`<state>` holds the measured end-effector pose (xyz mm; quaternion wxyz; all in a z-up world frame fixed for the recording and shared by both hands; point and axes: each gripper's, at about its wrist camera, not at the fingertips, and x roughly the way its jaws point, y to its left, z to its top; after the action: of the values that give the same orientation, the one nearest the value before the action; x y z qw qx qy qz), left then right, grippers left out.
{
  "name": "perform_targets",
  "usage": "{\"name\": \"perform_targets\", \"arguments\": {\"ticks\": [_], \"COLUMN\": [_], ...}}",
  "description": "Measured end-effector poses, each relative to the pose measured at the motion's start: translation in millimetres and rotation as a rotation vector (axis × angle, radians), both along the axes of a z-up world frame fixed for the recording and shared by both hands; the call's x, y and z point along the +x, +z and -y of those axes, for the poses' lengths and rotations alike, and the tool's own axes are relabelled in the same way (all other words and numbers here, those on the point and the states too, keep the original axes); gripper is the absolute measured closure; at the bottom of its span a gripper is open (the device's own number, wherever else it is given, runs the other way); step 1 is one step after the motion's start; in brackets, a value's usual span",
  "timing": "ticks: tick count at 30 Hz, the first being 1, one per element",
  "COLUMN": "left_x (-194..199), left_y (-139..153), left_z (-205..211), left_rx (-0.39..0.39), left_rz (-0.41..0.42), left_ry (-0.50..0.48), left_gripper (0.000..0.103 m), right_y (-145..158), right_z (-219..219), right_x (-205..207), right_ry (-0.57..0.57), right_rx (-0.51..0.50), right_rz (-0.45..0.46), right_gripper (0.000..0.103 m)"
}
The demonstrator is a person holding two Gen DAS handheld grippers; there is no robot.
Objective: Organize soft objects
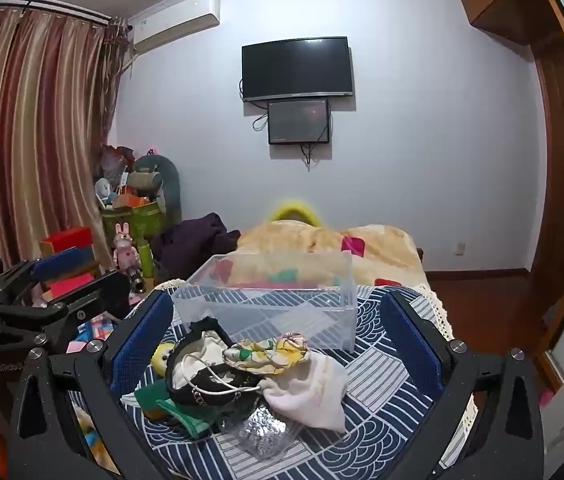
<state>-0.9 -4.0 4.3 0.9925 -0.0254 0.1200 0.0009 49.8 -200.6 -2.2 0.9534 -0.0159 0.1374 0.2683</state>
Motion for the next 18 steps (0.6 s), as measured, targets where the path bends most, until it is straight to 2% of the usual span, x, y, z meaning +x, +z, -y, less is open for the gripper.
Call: {"name": "perform_targets", "arguments": {"ticks": [18], "left_x": [-8.5], "left_y": [6.0], "left_z": [-2.3], "left_rx": [-0.007], "left_rz": [0.014], "left_ry": [-0.011], "left_gripper": [0.0], "right_y": [3.5], "right_z": [0.5], "right_x": [-4.4], "right_ry": [0.003], "right_rx": [0.006], "right_rz": [0.016], "right_gripper": [0.0]}}
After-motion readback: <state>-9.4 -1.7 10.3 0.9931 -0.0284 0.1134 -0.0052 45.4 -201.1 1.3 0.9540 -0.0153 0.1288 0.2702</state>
